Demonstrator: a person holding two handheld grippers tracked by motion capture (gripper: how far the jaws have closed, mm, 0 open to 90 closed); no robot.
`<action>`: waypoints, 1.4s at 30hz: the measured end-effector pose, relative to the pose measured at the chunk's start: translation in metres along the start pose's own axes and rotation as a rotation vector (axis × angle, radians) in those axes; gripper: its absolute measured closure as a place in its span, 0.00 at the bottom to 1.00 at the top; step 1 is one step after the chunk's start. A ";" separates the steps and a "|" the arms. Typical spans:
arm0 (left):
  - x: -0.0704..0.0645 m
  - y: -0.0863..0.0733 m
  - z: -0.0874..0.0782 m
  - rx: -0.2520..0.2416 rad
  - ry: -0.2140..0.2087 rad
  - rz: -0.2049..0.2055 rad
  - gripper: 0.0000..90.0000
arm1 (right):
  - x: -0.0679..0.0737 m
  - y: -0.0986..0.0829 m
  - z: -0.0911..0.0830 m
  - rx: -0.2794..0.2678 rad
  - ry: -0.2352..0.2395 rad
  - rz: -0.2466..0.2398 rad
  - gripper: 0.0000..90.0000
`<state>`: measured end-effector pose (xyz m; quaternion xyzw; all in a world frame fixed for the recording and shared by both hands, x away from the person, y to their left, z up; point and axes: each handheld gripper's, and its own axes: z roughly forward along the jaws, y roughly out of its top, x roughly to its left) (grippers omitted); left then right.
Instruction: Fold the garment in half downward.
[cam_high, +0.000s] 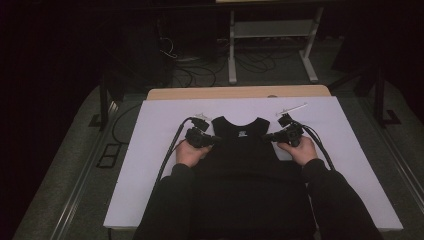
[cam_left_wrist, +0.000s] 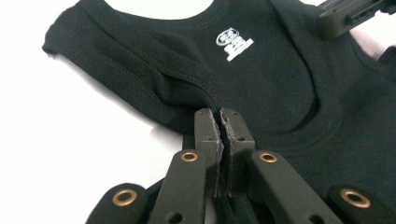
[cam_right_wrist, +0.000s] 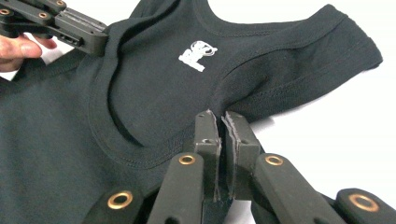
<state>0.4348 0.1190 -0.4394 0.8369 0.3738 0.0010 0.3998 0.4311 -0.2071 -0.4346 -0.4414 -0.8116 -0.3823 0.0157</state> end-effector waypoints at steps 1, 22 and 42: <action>-0.002 0.003 -0.002 -0.001 0.005 0.006 0.95 | 0.000 0.002 -0.003 -0.011 -0.002 0.004 0.93; -0.014 0.022 -0.037 -0.070 0.042 0.043 0.95 | 0.013 0.018 -0.030 -0.062 -0.013 -0.046 0.92; -0.029 0.020 -0.063 -0.068 0.012 0.065 0.95 | 0.036 0.020 -0.051 -0.094 0.006 -0.103 0.92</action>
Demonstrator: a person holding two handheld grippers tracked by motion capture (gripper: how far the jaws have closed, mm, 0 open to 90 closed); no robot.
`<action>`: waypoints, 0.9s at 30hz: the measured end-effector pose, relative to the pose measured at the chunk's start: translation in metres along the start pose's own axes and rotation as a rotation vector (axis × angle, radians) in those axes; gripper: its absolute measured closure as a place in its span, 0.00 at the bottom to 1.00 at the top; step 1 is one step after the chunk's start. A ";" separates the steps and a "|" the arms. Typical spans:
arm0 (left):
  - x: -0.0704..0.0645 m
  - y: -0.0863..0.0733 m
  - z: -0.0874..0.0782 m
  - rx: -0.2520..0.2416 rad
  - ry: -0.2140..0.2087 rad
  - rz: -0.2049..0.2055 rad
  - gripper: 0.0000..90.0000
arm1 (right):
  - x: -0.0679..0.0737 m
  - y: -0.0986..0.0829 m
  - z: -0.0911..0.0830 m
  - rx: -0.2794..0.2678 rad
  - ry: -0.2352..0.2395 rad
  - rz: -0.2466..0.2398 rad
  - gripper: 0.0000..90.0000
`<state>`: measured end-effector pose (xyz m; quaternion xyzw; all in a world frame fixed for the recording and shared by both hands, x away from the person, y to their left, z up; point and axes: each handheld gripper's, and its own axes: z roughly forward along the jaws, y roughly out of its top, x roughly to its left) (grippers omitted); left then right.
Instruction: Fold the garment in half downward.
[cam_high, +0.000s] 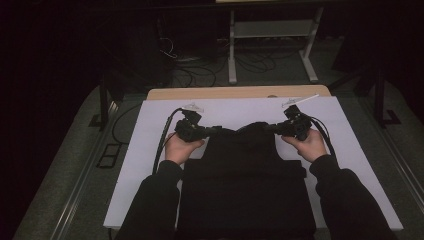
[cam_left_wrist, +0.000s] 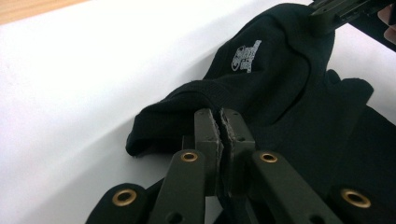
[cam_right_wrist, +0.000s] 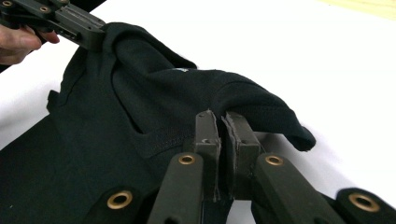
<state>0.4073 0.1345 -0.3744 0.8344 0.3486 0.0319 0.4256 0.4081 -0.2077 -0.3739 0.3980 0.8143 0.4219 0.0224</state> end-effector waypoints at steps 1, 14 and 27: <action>-0.001 -0.001 -0.001 0.006 -0.001 0.003 0.95 | 0.001 -0.001 -0.001 0.000 0.001 -0.002 0.92; -0.005 -0.015 -0.010 0.010 -0.025 0.013 0.95 | 0.010 -0.015 -0.006 -0.019 0.029 -0.017 0.92; -0.015 -0.032 -0.013 -0.021 -0.056 0.015 0.95 | 0.020 -0.032 -0.010 -0.019 0.040 -0.028 0.92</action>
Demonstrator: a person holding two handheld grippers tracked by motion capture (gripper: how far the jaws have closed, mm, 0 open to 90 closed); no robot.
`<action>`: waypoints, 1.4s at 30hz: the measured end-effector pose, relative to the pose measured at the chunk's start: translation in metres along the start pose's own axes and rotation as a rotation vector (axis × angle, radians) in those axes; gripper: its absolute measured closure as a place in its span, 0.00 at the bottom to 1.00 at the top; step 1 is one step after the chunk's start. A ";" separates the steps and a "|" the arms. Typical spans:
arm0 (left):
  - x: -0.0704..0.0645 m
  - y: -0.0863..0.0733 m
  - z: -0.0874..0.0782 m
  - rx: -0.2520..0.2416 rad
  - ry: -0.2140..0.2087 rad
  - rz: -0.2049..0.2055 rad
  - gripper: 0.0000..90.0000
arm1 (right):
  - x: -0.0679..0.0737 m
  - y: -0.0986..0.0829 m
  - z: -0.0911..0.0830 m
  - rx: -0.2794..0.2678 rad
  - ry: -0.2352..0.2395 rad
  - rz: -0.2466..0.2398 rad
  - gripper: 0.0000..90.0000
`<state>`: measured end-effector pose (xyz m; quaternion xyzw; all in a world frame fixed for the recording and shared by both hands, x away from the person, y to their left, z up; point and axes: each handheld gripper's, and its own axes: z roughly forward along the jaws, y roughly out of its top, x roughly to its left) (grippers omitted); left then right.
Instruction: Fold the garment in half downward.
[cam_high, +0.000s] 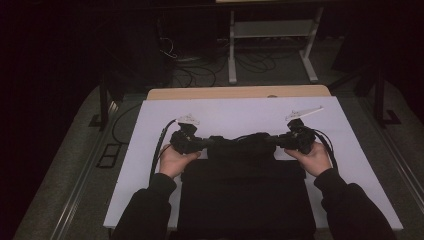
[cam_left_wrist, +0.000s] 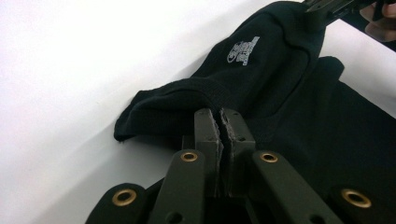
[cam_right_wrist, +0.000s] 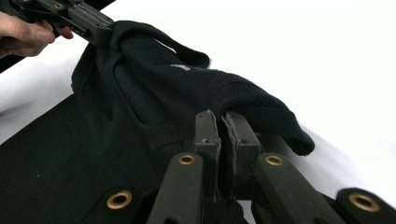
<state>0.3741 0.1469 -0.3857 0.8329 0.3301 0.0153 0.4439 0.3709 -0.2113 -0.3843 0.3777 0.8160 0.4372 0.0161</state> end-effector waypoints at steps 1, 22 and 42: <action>-0.001 -0.001 0.000 -0.003 0.000 0.000 0.95 | 0.001 -0.001 0.000 0.002 -0.002 -0.004 0.92; -0.020 -0.017 -0.012 -0.042 -0.033 0.015 0.95 | 0.019 -0.018 -0.015 -0.021 0.011 -0.019 0.92; -0.051 -0.049 -0.011 0.048 -0.068 0.052 0.95 | 0.042 -0.052 -0.019 0.047 0.025 -0.024 0.92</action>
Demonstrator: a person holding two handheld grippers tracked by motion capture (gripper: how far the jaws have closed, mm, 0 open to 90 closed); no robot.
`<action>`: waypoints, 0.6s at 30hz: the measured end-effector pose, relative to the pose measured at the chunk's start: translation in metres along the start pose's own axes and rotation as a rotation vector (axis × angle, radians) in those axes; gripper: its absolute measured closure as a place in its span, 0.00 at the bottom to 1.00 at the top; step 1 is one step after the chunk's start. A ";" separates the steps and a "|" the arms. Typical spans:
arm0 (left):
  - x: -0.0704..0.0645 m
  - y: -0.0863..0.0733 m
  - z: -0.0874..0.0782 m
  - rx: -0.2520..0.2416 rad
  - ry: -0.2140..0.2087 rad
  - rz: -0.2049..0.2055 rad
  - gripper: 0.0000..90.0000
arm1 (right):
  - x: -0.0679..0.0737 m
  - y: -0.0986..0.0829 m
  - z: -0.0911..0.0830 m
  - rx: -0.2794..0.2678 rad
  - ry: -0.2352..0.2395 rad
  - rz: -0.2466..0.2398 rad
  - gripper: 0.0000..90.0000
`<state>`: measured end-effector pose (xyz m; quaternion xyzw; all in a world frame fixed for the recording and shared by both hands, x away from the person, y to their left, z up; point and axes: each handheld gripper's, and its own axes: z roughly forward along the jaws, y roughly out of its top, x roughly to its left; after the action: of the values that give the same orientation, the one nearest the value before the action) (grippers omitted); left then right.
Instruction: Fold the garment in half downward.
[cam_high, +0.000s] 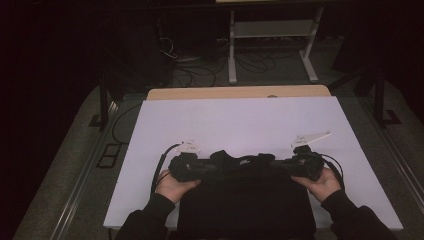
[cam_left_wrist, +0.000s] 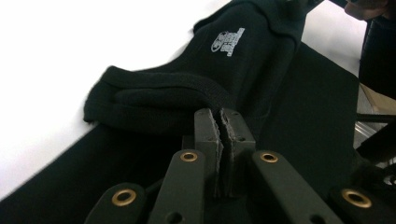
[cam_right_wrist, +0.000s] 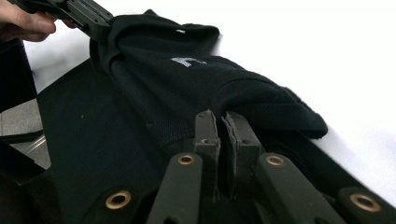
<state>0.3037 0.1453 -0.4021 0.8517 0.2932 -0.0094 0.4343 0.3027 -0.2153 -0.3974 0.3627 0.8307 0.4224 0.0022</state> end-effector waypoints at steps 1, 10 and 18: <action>-0.001 -0.001 0.000 0.000 -0.002 0.002 0.95 | 0.001 -0.001 0.000 0.003 0.002 0.001 0.92; -0.007 -0.010 0.002 0.042 -0.015 0.006 0.95 | 0.012 -0.016 0.004 0.060 0.021 -0.006 0.92; -0.012 -0.019 0.002 0.090 -0.025 0.018 0.95 | 0.016 -0.025 0.011 0.114 0.034 -0.002 0.92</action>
<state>0.2849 0.1462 -0.4144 0.8727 0.2793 -0.0294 0.3993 0.2797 -0.2078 -0.4169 0.3542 0.8537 0.3804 -0.0321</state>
